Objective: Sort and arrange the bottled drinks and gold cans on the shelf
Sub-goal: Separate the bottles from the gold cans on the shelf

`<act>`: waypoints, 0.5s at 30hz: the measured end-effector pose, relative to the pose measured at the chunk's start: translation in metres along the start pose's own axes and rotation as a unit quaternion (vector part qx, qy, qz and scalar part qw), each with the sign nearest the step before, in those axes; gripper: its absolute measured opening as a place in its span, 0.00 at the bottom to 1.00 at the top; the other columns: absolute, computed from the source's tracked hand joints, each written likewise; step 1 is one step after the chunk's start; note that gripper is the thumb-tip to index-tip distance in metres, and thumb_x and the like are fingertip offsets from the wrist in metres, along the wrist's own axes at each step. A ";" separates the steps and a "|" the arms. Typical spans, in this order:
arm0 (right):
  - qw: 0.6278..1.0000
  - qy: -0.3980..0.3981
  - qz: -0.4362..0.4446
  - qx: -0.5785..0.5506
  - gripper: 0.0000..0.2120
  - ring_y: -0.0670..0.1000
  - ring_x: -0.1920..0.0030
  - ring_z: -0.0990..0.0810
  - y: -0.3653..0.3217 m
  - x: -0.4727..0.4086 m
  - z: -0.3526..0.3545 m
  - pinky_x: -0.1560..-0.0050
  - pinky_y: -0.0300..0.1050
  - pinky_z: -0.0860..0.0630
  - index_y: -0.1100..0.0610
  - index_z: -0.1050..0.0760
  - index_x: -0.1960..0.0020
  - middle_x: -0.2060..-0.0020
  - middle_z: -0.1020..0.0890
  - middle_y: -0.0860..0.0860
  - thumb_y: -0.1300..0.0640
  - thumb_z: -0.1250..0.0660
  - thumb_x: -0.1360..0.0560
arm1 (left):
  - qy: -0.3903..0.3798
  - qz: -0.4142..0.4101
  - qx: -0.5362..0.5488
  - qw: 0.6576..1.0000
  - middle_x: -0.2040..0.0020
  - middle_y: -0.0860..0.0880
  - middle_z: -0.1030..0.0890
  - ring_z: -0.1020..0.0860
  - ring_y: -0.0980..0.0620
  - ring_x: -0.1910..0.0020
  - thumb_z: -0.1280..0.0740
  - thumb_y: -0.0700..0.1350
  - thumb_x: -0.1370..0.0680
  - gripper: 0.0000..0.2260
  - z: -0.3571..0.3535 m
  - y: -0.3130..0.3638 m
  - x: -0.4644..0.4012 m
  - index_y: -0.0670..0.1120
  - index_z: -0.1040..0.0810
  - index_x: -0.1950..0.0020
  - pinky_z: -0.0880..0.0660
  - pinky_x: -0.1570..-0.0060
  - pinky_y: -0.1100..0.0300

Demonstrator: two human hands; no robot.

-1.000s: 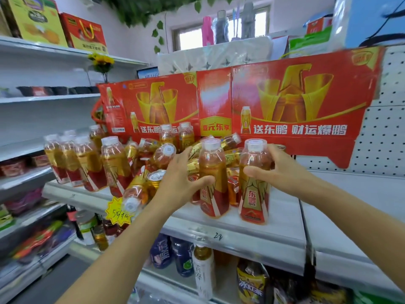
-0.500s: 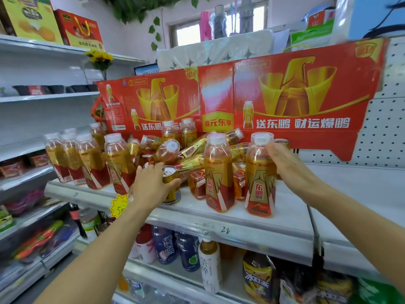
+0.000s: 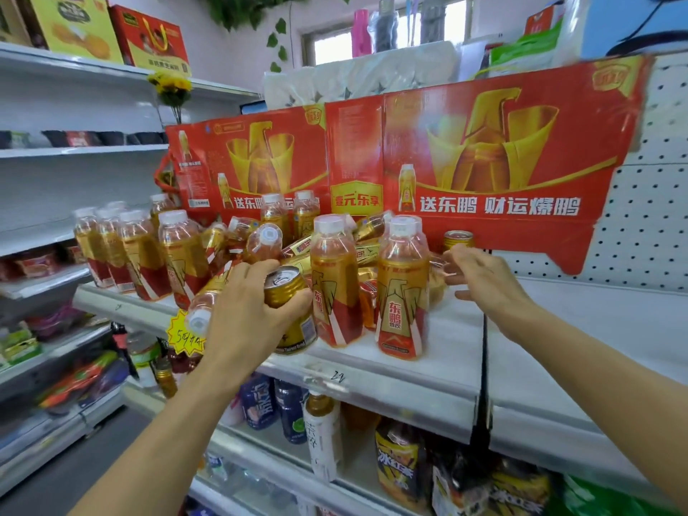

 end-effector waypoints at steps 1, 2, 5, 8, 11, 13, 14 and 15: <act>1.000 -0.011 0.005 0.014 0.13 0.50 0.47 0.20 0.003 -0.003 0.004 0.43 0.53 0.23 0.52 0.25 0.44 0.50 0.20 0.47 0.46 0.44 0.18 | 0.004 -0.002 0.000 1.000 0.47 0.52 0.28 0.27 0.52 0.48 0.31 0.61 0.28 0.28 0.001 0.011 0.005 0.48 0.27 0.33 0.24 0.48 0.53; 0.999 -0.025 0.006 0.027 0.13 0.51 0.46 0.21 0.005 -0.006 0.008 0.43 0.54 0.23 0.53 0.25 0.43 0.50 0.20 0.47 0.47 0.43 0.18 | 0.006 -0.002 0.001 1.000 0.47 0.52 0.27 0.26 0.52 0.49 0.31 0.60 0.28 0.27 0.002 0.023 0.010 0.48 0.27 0.34 0.24 0.48 0.52; 0.994 -0.074 0.011 0.077 0.18 0.51 0.44 0.23 0.010 -0.017 0.025 0.41 0.52 0.25 0.55 0.28 0.35 0.45 0.22 0.49 0.47 0.39 0.20 | 0.009 -0.003 0.000 1.000 0.48 0.53 0.27 0.27 0.53 0.50 0.30 0.60 0.29 0.26 -0.002 0.064 0.024 0.48 0.26 0.35 0.26 0.50 0.56; 0.989 -0.096 0.034 0.110 0.21 0.51 0.45 0.22 0.013 -0.030 0.047 0.46 0.47 0.27 0.56 0.30 0.32 0.44 0.22 0.51 0.51 0.34 0.22 | 0.022 -0.014 0.014 1.000 0.48 0.55 0.27 0.27 0.56 0.51 0.31 0.63 0.29 0.26 -0.009 0.108 0.040 0.50 0.25 0.37 0.28 0.54 0.63; 0.983 -0.101 0.046 0.148 0.23 0.49 0.45 0.25 0.019 -0.043 0.063 0.46 0.44 0.30 0.58 0.31 0.30 0.43 0.23 0.51 0.53 0.33 0.23 | 0.011 -0.018 0.063 0.998 0.47 0.57 0.25 0.24 0.58 0.50 0.31 0.65 0.31 0.26 -0.022 0.146 0.052 0.53 0.25 0.38 0.24 0.52 0.61; 0.978 -0.104 0.045 0.175 0.24 0.49 0.44 0.27 0.025 -0.054 0.077 0.45 0.44 0.32 0.58 0.32 0.30 0.39 0.24 0.52 0.53 0.32 0.23 | -0.007 -0.020 0.083 0.996 0.46 0.58 0.26 0.25 0.59 0.49 0.30 0.64 0.30 0.27 -0.039 0.174 0.056 0.54 0.26 0.35 0.23 0.49 0.59; 0.976 -0.103 0.043 0.189 0.24 0.49 0.44 0.27 0.028 -0.060 0.082 0.46 0.45 0.31 0.58 0.31 0.30 0.38 0.25 0.52 0.53 0.32 0.24 | -0.016 -0.023 0.090 0.996 0.46 0.58 0.26 0.25 0.60 0.49 0.30 0.63 0.30 0.27 -0.047 0.187 0.057 0.54 0.27 0.34 0.23 0.48 0.59; 0.974 -0.102 0.040 0.200 0.24 0.50 0.44 0.26 0.031 -0.067 0.087 0.46 0.47 0.29 0.58 0.31 0.31 0.39 0.24 0.53 0.52 0.31 0.24 | -0.025 -0.027 0.093 0.995 0.46 0.59 0.26 0.25 0.61 0.49 0.30 0.62 0.29 0.26 -0.057 0.198 0.056 0.54 0.27 0.34 0.24 0.48 0.60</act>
Point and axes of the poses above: each hand's wrist, its own x-axis away from the middle knuckle, its own z-axis out of the back of the hand, y = z × x, the point moved 4 cm from there along -x, towards the middle knuckle
